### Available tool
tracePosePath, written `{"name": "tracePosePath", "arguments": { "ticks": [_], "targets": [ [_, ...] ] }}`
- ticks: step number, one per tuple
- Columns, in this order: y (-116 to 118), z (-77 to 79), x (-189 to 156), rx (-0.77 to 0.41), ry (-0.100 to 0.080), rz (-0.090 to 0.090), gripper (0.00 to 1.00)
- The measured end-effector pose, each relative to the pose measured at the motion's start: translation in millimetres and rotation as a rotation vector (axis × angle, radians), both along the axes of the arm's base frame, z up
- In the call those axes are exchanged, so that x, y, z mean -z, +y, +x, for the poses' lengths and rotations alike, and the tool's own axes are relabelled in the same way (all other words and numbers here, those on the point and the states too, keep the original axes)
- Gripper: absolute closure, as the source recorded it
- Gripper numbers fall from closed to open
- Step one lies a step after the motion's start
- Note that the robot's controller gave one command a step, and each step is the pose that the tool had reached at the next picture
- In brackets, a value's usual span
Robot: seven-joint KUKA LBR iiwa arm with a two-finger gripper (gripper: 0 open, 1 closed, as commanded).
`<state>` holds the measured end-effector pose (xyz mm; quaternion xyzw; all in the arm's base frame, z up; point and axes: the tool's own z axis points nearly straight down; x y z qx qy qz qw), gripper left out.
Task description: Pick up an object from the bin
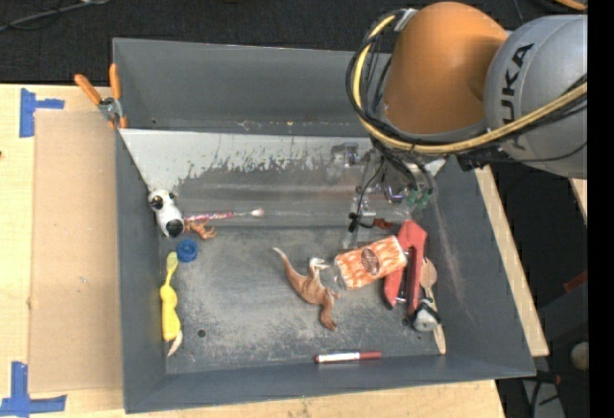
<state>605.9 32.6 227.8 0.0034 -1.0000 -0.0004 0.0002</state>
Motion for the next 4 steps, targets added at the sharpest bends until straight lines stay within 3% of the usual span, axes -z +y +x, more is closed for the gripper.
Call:
{"name": "tracePosePath", "arguments": {
  "ticks": [1,2,3,4],
  "targets": [
    [-27.9,-12.3,64.5,0.037,-0.001,0.001,0.0],
    [-76.1,-48.9,62.7,0.056,0.0,0.002,0.0],
    [-103.8,-10.4,110.3,0.043,-0.005,0.002,0.0],
    [-127.8,-10.9,157.2,-0.049,-0.02,0.001,1.0]
  ]
}}
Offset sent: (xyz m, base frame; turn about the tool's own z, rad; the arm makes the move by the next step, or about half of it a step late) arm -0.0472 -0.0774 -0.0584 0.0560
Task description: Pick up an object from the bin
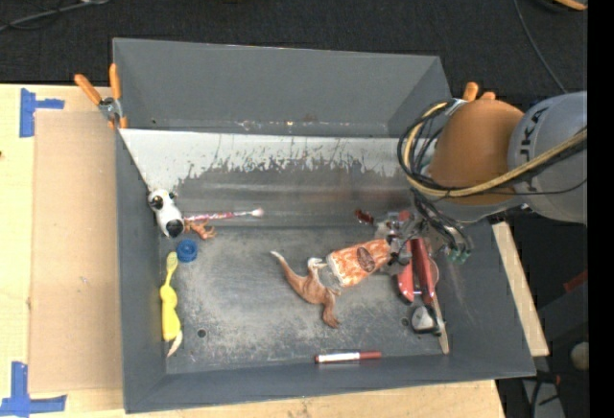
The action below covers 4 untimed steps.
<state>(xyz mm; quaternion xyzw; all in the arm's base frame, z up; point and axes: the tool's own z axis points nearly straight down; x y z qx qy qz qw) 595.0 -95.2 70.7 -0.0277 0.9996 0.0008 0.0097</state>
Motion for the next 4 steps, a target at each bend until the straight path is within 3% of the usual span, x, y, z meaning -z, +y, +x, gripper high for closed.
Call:
{"name": "tracePosePath", "arguments": {
  "ticks": [1,2,3,4],
  "targets": [
    [-0.1,0.0,0.0,0.0,0.0,0.0,1.0],
    [-3.4,-6.2,-65.5,0.064,0.005,0.003,1.0],
    [23.3,3.2,-108.9,0.002,0.007,0.003,1.0],
    [20.7,-5.0,-157.7,0.06,0.011,0.004,1.0]
  ]
}}
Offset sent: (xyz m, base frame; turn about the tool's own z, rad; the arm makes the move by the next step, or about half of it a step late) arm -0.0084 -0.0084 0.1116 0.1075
